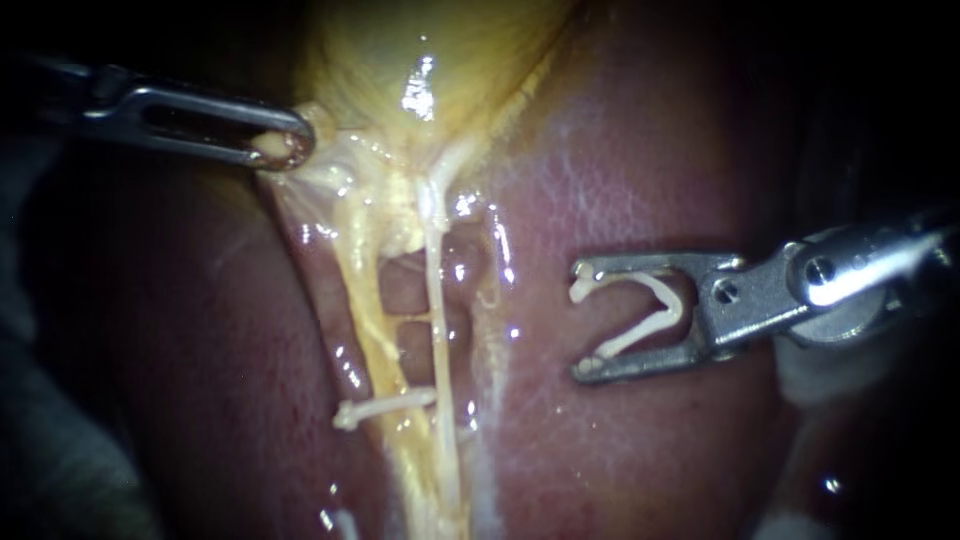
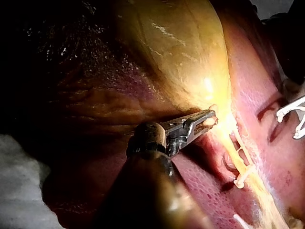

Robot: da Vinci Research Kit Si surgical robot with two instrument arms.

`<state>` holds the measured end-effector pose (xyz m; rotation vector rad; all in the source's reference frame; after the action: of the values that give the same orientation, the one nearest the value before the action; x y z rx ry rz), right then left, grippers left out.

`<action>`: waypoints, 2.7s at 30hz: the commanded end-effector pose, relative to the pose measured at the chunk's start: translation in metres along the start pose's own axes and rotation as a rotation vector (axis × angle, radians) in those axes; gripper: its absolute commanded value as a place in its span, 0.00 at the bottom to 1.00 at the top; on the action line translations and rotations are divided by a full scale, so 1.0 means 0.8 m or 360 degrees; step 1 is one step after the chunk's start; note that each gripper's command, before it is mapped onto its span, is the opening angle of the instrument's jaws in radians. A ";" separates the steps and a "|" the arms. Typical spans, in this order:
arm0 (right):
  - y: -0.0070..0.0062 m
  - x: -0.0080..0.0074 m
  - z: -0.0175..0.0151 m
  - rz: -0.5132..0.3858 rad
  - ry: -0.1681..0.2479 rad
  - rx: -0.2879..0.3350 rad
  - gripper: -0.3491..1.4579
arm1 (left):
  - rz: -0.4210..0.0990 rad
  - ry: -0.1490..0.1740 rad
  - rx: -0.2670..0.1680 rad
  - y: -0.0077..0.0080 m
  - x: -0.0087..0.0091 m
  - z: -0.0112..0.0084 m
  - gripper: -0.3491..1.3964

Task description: Clipping second clip left tube

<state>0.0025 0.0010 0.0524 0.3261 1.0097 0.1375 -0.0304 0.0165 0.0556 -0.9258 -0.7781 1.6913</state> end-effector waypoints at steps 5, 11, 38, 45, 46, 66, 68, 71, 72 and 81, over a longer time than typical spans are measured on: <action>-0.0002 0.0008 0.0011 0.0002 0.0013 0.0053 0.47 | 0.0002 0.0008 0.0009 -0.0001 -0.0005 0.0008 0.00; -0.0006 0.0018 0.0045 0.0112 0.0114 0.0162 0.47 | 0.0001 0.0008 0.0009 -0.0001 -0.0005 0.0008 0.00; 0.0009 -0.0040 0.0203 0.0619 0.0216 0.0331 0.47 | 0.0001 0.0008 0.0010 0.0000 -0.0005 0.0008 0.00; 0.0016 -0.0050 0.0209 0.0633 0.0213 0.0329 0.47 | 0.0001 0.0008 0.0010 0.0000 -0.0005 0.0009 0.00; 0.0017 -0.0051 0.0210 0.0632 0.0213 0.0328 0.47 | 0.0001 0.0009 0.0010 0.0000 -0.0005 0.0009 0.00; 0.0008 -0.0018 0.0255 0.0735 0.0429 0.0486 0.47 | 0.0000 0.0009 0.0010 0.0000 -0.0005 0.0009 0.00; 0.0003 -0.0011 0.0255 0.0733 0.0458 0.0524 0.47 | 0.0001 0.0009 0.0010 0.0000 -0.0005 0.0009 0.00; -0.0004 0.0001 0.0251 0.0722 0.0479 0.0575 0.46 | 0.0001 0.0009 0.0010 0.0000 -0.0005 0.0009 0.00; -0.0005 0.0005 0.0248 0.0720 0.0484 0.0588 0.46 | 0.0000 0.0009 0.0010 0.0000 -0.0005 0.0009 0.00; -0.0011 0.0035 0.0230 0.0780 0.0523 0.0642 0.41 | 0.0000 0.0009 0.0010 0.0000 -0.0005 0.0009 0.00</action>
<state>0.0195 -0.0028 0.0587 0.9442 1.2683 0.4466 -0.0310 0.0160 0.0560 -0.9259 -0.7682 1.6901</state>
